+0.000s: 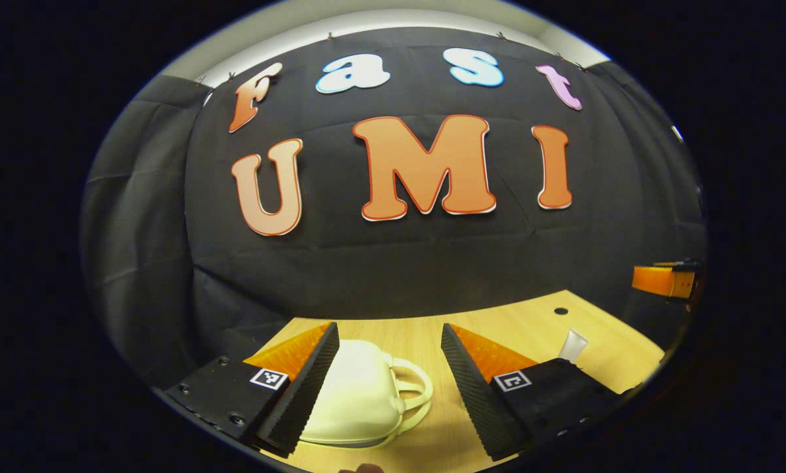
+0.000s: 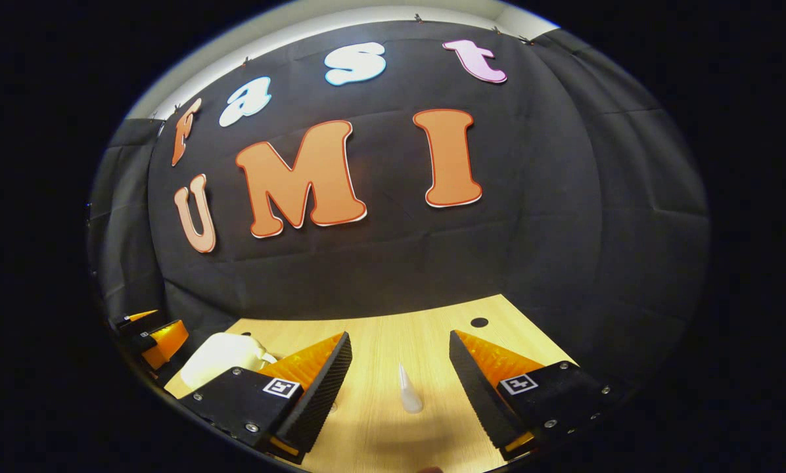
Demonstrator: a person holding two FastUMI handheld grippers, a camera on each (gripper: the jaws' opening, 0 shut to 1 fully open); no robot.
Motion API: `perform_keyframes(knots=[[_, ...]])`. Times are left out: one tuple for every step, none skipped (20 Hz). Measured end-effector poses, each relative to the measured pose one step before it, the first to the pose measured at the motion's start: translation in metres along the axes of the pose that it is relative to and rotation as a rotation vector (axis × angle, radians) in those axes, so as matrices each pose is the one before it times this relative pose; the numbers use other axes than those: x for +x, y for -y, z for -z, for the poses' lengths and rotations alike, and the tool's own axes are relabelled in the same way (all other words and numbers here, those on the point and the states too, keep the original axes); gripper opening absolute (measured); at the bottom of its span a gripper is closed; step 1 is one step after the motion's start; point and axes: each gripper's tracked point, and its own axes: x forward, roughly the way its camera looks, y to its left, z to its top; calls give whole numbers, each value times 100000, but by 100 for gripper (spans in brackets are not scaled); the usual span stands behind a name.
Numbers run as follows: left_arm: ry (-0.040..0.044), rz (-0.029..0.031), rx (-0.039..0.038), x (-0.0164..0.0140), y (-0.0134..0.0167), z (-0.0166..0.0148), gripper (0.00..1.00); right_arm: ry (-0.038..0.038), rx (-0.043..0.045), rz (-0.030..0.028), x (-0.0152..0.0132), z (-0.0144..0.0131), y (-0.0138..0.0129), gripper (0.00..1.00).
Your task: First open the suitcase, pack the skin care products into it, and then close the suitcase.
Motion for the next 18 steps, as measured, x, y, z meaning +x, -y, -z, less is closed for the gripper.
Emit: perform_keyframes(knots=[[-734,-901,4587,-124,501,1052,98,-1155,-291,486,84,478,265,95],[-1048,-503,4128,115,340,815,97,-1263,26,577,39,528,391,95],[-1754,-378,3939,75,316,724,100,-1329,147,954,148,456,443,95],[-1267,886,3633,258,661,704,99,-1114,361,907,124,408,410,95],[-1319,744,3537,178,721,879,99,-1028,600,809,119,434,436,95],[-1140,1169,3896,340,741,633,99,-1257,649,1025,178,462,472,95],[-1511,788,4601,486,554,574,99,-915,664,999,89,423,511,95],[-1936,1020,5032,580,702,710,99,-1078,604,1097,94,486,527,95],[-2023,256,4967,515,502,889,99,-879,512,1073,161,315,473,95],[-110,199,4550,507,571,500,99,-751,506,1054,189,296,495,95],[-525,1112,5480,525,834,501,99,-812,402,961,37,401,510,95],[-1368,122,5867,649,442,573,99,-895,396,1252,81,292,550,95],[-745,352,5481,647,765,656,99,-1088,527,1249,245,420,601,95],[-1491,-536,4934,704,268,584,99,-980,572,1071,119,325,528,95],[-1260,-777,4715,471,270,648,99,-1002,673,1238,111,274,485,95],[276,-873,4846,527,247,142,99,-805,820,1043,103,343,503,95],[-504,-421,5757,604,460,182,99,-512,803,920,129,170,452,95],[-472,-95,5606,590,414,93,99,-534,675,1046,113,153,389,95]])
